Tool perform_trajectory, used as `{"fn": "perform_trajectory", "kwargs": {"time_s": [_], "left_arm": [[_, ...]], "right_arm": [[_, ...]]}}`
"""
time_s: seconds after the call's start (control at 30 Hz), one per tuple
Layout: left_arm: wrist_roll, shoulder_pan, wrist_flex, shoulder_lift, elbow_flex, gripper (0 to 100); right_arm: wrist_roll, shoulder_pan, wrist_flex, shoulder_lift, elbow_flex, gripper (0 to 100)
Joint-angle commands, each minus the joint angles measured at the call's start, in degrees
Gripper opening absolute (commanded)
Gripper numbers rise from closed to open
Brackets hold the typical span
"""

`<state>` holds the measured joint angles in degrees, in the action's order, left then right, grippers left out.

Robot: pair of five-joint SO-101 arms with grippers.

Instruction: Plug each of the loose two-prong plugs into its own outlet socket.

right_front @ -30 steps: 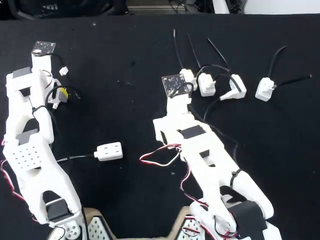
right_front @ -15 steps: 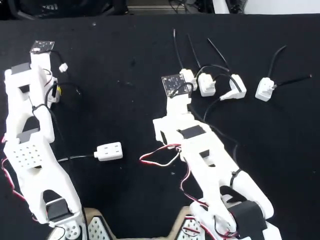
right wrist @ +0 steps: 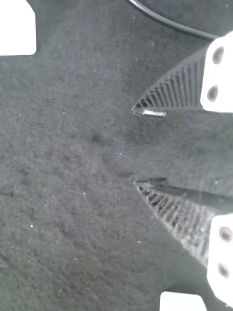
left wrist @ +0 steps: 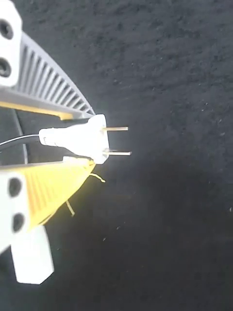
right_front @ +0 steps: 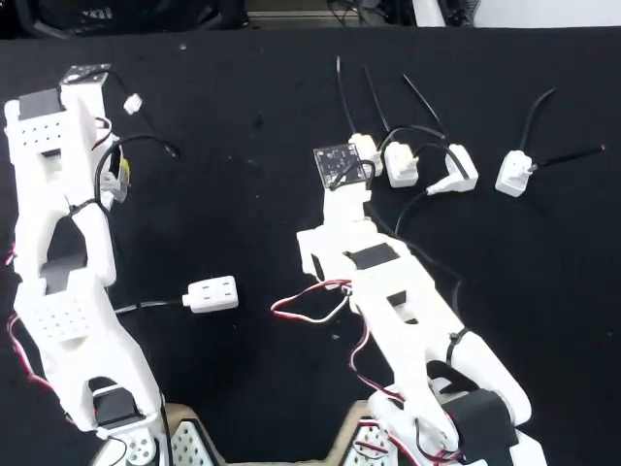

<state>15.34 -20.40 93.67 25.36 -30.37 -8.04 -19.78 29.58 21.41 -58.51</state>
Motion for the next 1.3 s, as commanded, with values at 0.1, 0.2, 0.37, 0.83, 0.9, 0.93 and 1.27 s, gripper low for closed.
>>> {"fn": "perform_trajectory", "kwargs": {"time_s": [0.1,0.2,0.37,0.83,0.9,0.93,1.27], "left_arm": [[-2.81,1.54,-1.49,-15.21,11.65,3],[-6.51,1.71,-7.91,-23.12,23.08,3],[-11.08,5.85,-20.92,-36.22,44.18,3],[-23.82,30.81,-44.04,-63.03,78.11,5],[-25.85,31.60,-47.21,-64.53,81.45,10],[-26.99,31.60,-48.70,-64.97,83.03,13],[-30.68,25.98,-47.03,-74.20,86.02,22]], "right_arm": [[-0.26,-0.26,0.44,2.95,3.21,20.1],[-0.26,-0.26,0.44,2.95,3.21,20.1],[-0.62,-0.44,0.35,2.95,3.12,20.1],[-0.70,-0.44,0.18,2.95,3.12,20.1],[-0.70,-0.44,0.18,2.95,3.12,20.1],[-0.70,-0.44,0.18,2.95,3.12,20.1],[-3.69,-0.53,0.44,2.95,3.21,20.1]]}}
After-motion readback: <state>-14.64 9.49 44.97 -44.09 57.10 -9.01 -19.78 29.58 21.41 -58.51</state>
